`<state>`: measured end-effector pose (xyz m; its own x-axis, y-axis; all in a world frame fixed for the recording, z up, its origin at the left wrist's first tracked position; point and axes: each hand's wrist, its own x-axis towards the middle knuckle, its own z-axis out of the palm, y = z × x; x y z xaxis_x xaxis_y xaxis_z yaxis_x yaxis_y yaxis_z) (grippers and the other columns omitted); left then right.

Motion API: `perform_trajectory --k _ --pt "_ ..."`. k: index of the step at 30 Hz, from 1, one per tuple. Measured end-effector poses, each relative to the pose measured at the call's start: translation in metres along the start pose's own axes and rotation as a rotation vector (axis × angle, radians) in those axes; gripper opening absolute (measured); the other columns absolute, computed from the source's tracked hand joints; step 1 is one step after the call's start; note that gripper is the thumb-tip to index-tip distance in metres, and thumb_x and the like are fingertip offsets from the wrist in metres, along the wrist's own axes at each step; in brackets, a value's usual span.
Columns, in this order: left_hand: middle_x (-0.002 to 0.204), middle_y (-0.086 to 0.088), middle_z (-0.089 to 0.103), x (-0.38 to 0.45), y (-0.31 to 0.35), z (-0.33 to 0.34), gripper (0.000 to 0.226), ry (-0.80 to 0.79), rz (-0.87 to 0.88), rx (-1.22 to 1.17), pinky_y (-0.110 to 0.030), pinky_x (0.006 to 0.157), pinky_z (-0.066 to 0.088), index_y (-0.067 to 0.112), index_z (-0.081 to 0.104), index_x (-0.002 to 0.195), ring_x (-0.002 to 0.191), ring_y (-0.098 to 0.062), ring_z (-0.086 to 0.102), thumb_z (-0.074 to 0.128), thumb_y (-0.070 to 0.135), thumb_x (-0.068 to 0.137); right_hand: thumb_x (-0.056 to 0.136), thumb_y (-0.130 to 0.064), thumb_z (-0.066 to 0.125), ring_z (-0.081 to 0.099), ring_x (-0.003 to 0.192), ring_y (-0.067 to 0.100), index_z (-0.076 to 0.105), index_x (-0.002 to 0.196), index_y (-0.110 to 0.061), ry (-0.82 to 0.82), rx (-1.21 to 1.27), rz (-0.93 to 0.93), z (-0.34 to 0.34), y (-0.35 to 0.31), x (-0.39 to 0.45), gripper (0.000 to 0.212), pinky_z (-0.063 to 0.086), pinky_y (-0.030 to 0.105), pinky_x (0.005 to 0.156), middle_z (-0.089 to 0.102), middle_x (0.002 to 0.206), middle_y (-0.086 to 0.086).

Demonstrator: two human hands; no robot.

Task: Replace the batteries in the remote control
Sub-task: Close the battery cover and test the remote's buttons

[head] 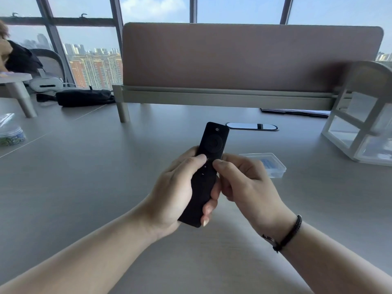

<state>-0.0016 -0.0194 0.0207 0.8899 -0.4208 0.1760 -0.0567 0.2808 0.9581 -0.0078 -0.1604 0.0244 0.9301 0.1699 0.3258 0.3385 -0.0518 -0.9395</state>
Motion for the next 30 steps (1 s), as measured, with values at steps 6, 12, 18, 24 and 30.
perform_trajectory --k 6,12,18,24,30 --pt "0.062 -0.018 0.046 0.000 -0.001 0.001 0.029 0.002 -0.004 0.046 -0.026 0.040 0.038 -0.001 0.049 0.110 0.042 -0.023 0.040 0.032 0.021 0.103 0.097 -0.001 0.046 0.041 0.036 0.002 0.051 0.044 -0.022 0.010 0.000 -0.013 0.000 -0.002 0.000 0.057 0.033 0.012 0.044 0.050 0.035 -0.004" --pt "0.060 -0.017 0.046 -0.002 -0.001 0.003 0.030 0.033 -0.022 0.047 -0.025 0.040 0.038 -0.001 0.047 0.110 0.040 -0.022 0.040 0.039 0.027 0.102 0.096 0.000 0.046 0.044 0.032 0.002 0.049 0.049 -0.016 0.002 0.030 -0.017 0.001 -0.001 -0.001 0.050 0.034 0.009 0.044 0.050 0.036 -0.004" --pt "0.053 -0.013 0.046 0.001 0.000 0.000 0.036 0.082 -0.026 0.080 -0.025 0.038 0.039 0.001 0.053 0.116 0.035 -0.021 0.038 0.042 0.031 0.101 0.098 0.000 0.047 0.041 0.037 0.002 0.051 0.045 -0.026 -0.023 0.010 -0.060 0.003 0.002 -0.001 0.059 0.033 0.010 0.046 0.051 0.036 -0.008" --pt "0.053 -0.013 0.046 0.001 0.000 -0.001 0.032 0.102 -0.003 0.102 -0.026 0.039 0.039 0.005 0.058 0.112 0.035 -0.021 0.038 0.042 0.031 0.101 0.098 -0.003 0.048 0.039 0.039 0.002 0.051 0.045 -0.026 -0.002 -0.017 -0.053 0.004 0.003 -0.001 0.058 0.033 0.011 0.047 0.051 0.037 -0.010" --pt "0.056 -0.018 0.049 0.002 -0.006 -0.001 0.024 0.045 0.058 0.197 -0.029 0.039 0.041 0.008 0.053 0.102 0.036 -0.023 0.042 0.042 0.029 0.104 0.093 -0.029 0.051 0.028 0.048 0.015 0.042 0.053 -0.015 0.104 -0.021 -0.009 0.000 0.007 0.002 0.044 0.025 0.023 0.046 0.033 0.046 0.002"
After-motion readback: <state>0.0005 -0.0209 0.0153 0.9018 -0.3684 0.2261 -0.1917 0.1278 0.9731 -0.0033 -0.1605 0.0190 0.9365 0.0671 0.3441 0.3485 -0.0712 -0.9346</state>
